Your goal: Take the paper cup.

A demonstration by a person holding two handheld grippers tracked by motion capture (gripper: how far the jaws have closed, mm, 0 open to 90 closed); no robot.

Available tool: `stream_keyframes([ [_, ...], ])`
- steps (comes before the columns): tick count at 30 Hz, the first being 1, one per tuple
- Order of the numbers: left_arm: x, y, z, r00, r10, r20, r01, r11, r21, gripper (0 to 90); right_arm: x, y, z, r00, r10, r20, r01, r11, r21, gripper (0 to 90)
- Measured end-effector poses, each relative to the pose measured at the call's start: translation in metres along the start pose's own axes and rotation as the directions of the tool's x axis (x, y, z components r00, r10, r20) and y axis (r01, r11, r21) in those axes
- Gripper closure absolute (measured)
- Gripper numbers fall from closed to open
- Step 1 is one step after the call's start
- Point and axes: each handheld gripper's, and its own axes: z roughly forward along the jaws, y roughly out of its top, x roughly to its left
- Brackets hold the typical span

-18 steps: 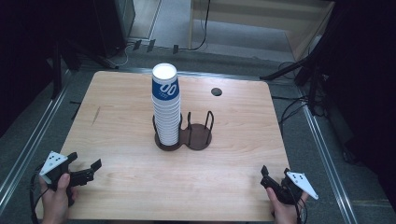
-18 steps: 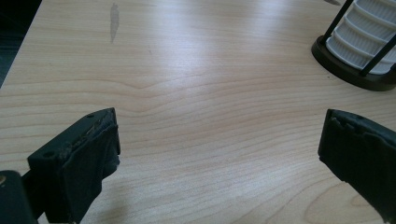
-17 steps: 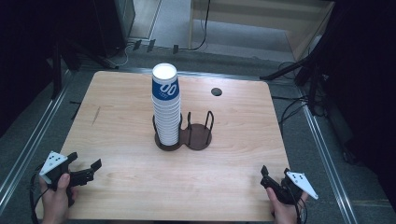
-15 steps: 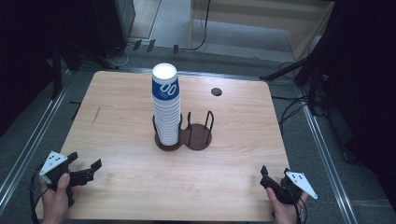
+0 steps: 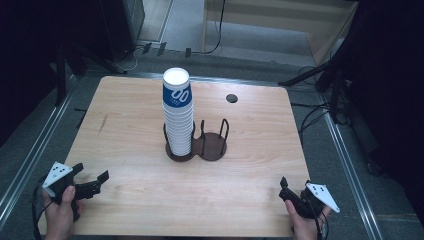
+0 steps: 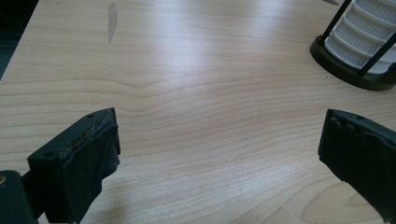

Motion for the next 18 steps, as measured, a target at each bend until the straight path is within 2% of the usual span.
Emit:
stream_keyframes([
  [2,0.0,0.0,0.0,1.0,-0.001,-0.001,0.001,1.0,0.002,0.0,0.002,0.0,0.0,0.9999,-0.011,0.002,0.011,0.9999,0.004,12.7],
  [8,0.0,0.0,0.0,1.0,-0.003,-0.001,0.003,1.0,-0.002,0.0,0.012,0.004,0.002,0.9998,-0.001,-0.018,0.001,0.9999,0.01,12.7],
  [14,0.0,0.0,0.0,1.0,-0.002,-0.002,0.002,1.0,-0.002,0.0,0.029,0.021,-0.004,0.994,0.059,-0.092,-0.058,0.9983,0.006,12.7],
  [18,0.0,0.0,0.0,1.0,-0.003,-0.001,0.003,1.0,-0.002,0.0,0.043,0.031,-0.01,0.9903,0.044,-0.132,-0.046,0.9988,-0.016,12.7],
])
